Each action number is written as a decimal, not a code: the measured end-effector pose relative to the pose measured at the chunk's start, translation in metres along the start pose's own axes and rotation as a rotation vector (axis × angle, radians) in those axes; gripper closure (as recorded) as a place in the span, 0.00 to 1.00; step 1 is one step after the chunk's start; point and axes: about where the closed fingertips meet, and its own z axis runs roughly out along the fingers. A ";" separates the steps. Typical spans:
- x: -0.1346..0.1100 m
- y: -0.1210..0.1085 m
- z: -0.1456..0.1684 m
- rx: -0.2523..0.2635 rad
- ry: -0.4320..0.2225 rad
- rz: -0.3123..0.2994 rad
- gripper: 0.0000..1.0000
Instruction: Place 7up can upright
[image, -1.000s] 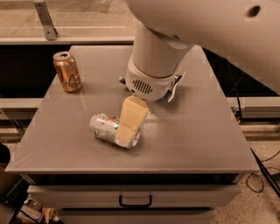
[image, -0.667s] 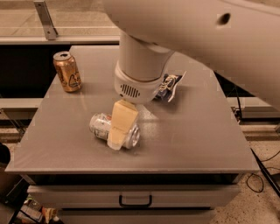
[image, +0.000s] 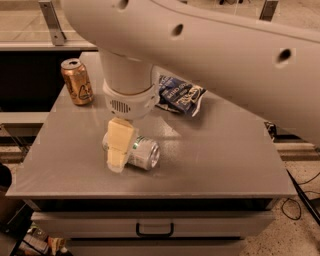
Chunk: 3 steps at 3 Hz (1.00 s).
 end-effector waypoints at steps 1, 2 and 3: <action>-0.009 0.001 0.009 -0.011 0.025 -0.009 0.00; -0.011 0.003 0.015 -0.022 0.016 -0.005 0.00; -0.003 0.002 0.016 -0.021 -0.031 0.040 0.00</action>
Offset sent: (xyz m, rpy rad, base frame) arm 0.0029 0.0118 -0.0264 -0.0041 0.0517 -0.0018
